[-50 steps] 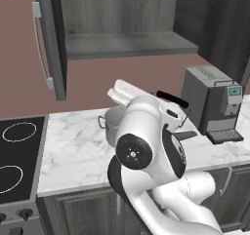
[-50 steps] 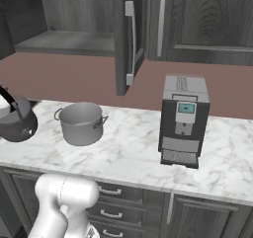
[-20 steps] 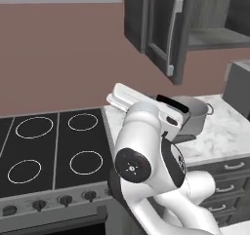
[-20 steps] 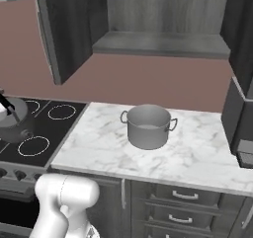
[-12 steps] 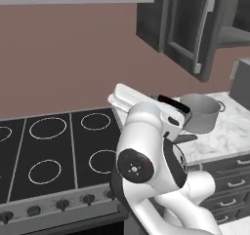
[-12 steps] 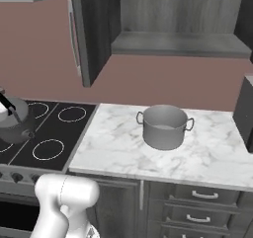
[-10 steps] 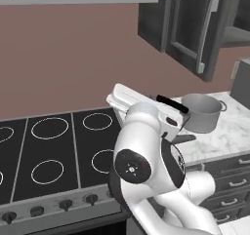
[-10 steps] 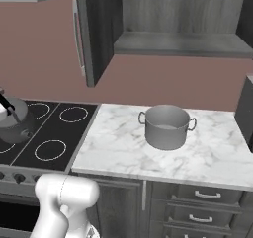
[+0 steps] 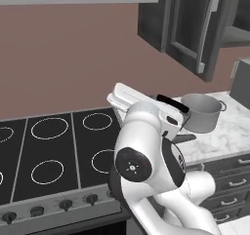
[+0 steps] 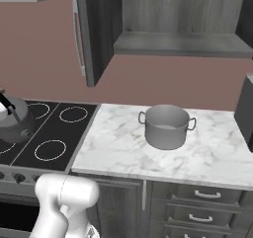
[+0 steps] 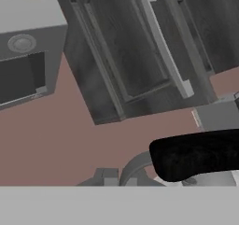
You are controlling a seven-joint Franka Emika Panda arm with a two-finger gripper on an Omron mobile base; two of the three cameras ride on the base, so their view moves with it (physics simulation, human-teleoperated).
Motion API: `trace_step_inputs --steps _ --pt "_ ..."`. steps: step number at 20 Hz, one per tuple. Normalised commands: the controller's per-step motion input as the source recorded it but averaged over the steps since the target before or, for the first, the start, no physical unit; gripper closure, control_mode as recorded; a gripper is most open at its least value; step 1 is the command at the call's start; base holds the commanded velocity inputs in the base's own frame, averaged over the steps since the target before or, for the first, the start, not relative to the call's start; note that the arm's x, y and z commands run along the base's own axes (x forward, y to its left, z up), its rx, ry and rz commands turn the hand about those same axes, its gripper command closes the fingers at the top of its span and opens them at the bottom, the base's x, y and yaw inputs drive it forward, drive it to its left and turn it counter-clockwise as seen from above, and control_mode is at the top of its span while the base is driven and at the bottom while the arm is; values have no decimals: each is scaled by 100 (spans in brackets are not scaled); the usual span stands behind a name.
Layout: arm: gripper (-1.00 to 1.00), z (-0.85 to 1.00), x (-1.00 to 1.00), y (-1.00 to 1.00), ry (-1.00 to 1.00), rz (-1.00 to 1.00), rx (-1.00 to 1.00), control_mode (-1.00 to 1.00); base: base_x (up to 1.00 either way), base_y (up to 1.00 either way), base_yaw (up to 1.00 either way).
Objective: Pick the kettle from the cabinet and place it on a stove burner. Then pick the pot from the counter and place it on another stove burner. Finally, turn both burners on.
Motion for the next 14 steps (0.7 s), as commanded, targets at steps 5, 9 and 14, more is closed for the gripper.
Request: trace_step_inputs --steps 5,9,14 --pt "100 0 0 0 0 0 0 100 -56 49 -1" --pt "100 0 0 0 0 0 0 100 -78 32 -5" --pt "100 0 0 0 0 0 0 100 42 43 0"
